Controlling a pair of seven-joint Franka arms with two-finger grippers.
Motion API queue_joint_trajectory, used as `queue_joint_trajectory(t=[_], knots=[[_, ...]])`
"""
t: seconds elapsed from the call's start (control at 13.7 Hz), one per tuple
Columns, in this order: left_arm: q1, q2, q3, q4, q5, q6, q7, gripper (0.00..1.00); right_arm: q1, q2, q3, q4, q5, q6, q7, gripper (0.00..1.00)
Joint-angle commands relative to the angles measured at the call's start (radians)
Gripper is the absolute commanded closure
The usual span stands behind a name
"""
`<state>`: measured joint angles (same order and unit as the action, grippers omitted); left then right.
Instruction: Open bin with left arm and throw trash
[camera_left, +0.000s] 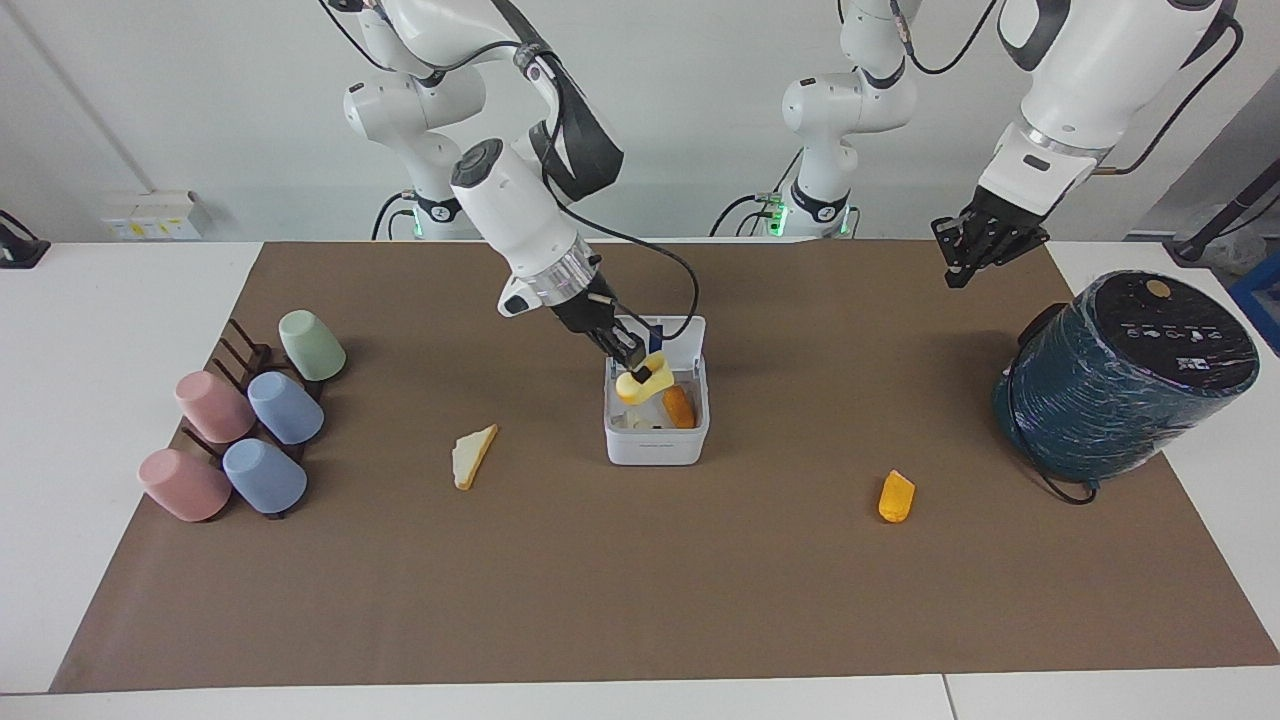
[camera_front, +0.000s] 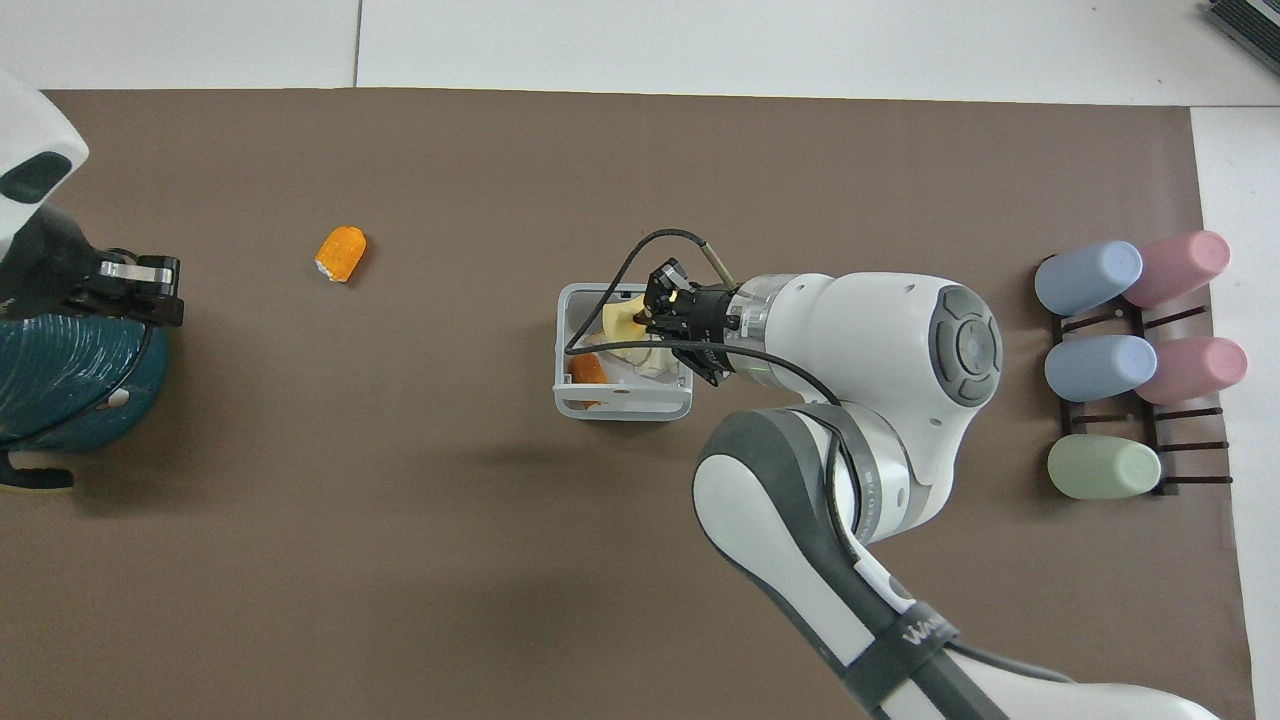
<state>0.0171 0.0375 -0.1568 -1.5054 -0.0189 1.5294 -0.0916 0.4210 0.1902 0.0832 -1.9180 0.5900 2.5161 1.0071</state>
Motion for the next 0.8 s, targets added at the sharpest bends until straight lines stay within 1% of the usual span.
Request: queue_joint_trajectory(t=[0.0,0.07,0.15,0.22,0.29,0.44,0.58,0.66,0.73], knots=[[0.03,-0.045,-0.012,-0.059,0.022,0.038,0.016,0.0,-0.005,0.021,0.004,0.014,0.031,0.006,0.015,0.85],[0.021,-0.044,-0.012,-0.055,0.022,0.041,0.016,0.0,-0.005,0.021,0.004,0.014,0.042,0.006,0.013,0.78],[0.017,-0.044,-0.013,-0.059,0.022,0.057,0.018,0.0,-0.004,0.022,0.006,0.011,0.053,0.006,0.015,0.73],[0.015,-0.044,-0.013,-0.061,0.022,0.072,0.018,0.0,0.018,0.023,0.004,0.01,0.054,0.006,0.015,0.67],[0.012,-0.044,-0.013,-0.061,0.022,0.081,0.016,0.0,0.021,0.023,0.004,0.008,0.054,0.004,0.015,0.59],[0.014,-0.044,-0.013,-0.064,0.022,0.092,0.015,0.0,0.021,0.023,0.004,0.01,0.054,0.004,0.015,0.51],[0.017,-0.044,-0.013,-0.067,0.022,0.094,0.016,0.0,0.021,0.023,0.004,0.01,0.054,0.003,0.013,0.25],[0.017,-0.045,-0.013,-0.073,0.022,0.095,0.016,0.0,0.021,0.023,0.004,0.01,0.054,0.001,0.013,0.14],[0.017,-0.05,-0.012,-0.085,0.024,0.104,0.032,0.0,0.021,0.023,0.004,0.01,0.054,0.003,0.015,0.06]])
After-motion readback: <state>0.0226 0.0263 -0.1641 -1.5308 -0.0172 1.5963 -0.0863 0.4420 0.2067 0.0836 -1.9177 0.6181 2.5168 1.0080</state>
